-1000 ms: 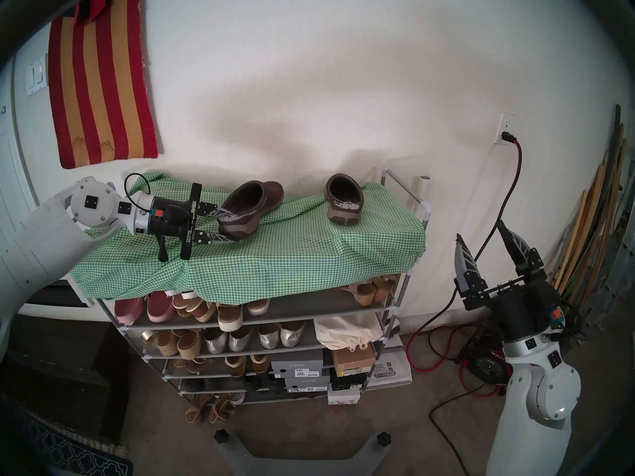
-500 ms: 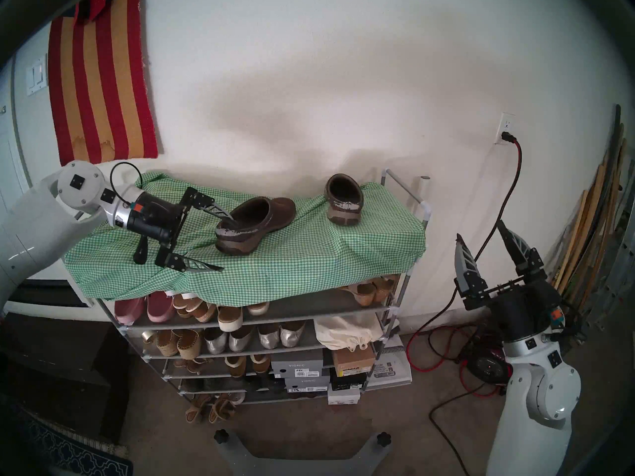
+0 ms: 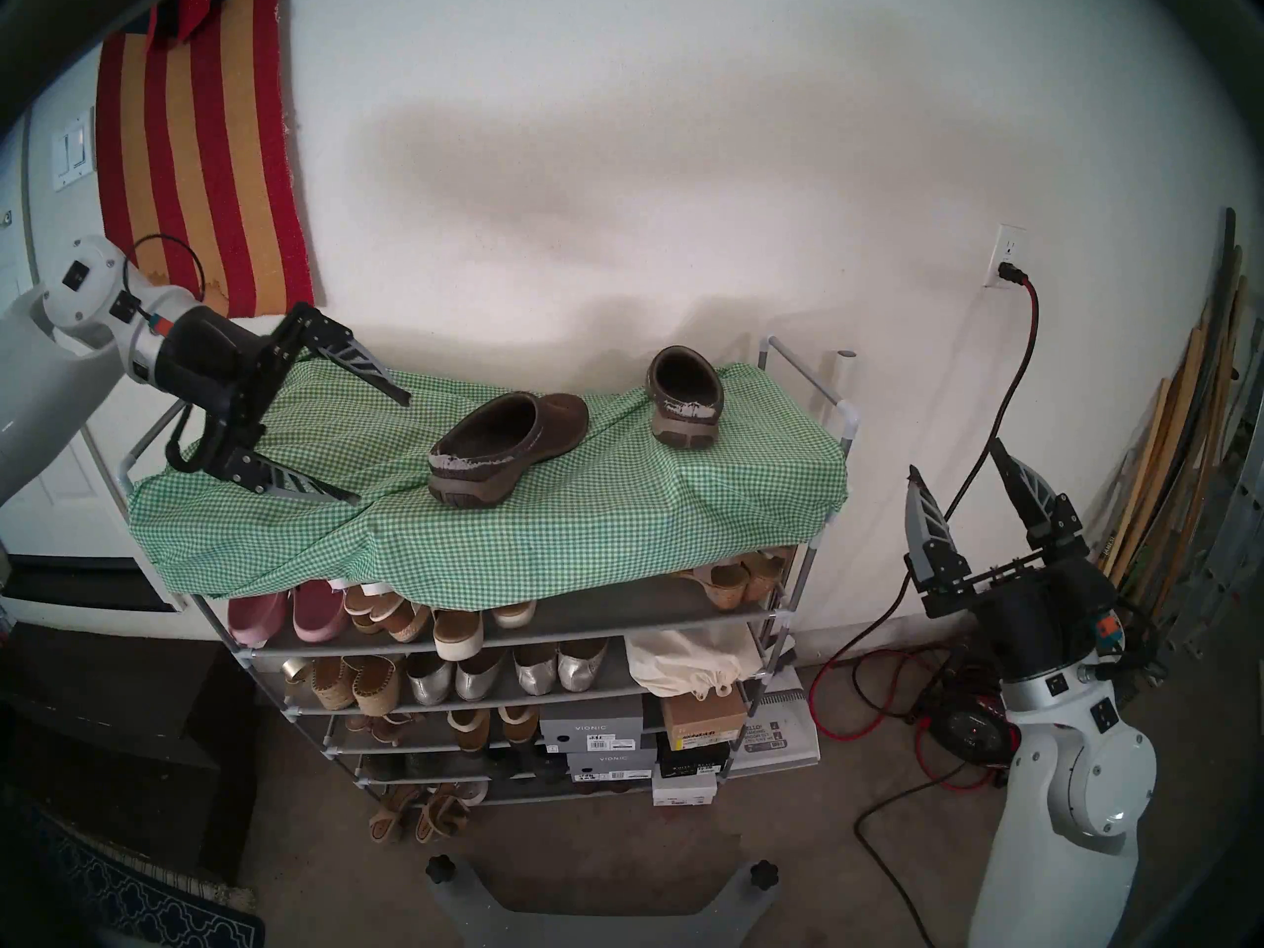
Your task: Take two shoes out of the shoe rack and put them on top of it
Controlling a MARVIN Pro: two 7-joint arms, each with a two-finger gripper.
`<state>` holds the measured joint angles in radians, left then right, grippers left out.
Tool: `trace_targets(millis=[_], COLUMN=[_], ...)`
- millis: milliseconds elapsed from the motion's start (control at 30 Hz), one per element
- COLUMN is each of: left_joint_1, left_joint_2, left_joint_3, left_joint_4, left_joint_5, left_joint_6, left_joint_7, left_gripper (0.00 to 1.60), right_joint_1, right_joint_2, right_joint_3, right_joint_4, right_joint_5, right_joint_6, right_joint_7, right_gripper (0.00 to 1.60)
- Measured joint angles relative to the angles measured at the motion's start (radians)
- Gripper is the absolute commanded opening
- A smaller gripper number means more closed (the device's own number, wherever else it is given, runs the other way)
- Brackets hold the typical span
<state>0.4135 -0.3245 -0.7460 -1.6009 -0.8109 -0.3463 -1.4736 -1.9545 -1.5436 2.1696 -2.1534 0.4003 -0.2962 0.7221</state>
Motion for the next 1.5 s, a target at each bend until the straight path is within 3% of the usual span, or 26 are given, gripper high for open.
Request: trace_targets(millis=[233,367,567,1000,1500], left_joint_1=[-0.031,-0.013,0.045,0.205,0.344], left_joint_2=[0.04,0.082,0.128,0.186,0.209], left_joint_3=[-0.064,-0.109,-0.112,0.035,0.212], left_joint_4=[0.03,0.02,-0.022,-0.129,-0.195], left_joint_5=[-0.143,-0.261,-0.346,-0.381,-0.389], left_joint_6=[-0.017,-0.096,-0.184,-0.355,-0.471], left_joint_7=[-0.009,0.068,0.164,0.343,0.467], left_gripper=[1.6,1.6,1.6,1.6,1.6], right_joint_1=[-0.001,-0.001,-0.002,-0.004,-0.006], right_joint_2=[0.001,0.002,0.003,0.005,0.007], right_joint_3=[-0.001,-0.001,-0.001,-0.002,-0.002], right_joint_4=[0.0,0.0,0.0,0.0,0.0], right_joint_5=[0.001,0.001,0.002,0.004,0.006], right_joint_6=[-0.001,-0.001,-0.002,-0.003,-0.004], right_joint_7=[-0.001,-0.002,-0.003,-0.006,-0.009], right_gripper=[1.6,1.6,1.6,1.6,1.6])
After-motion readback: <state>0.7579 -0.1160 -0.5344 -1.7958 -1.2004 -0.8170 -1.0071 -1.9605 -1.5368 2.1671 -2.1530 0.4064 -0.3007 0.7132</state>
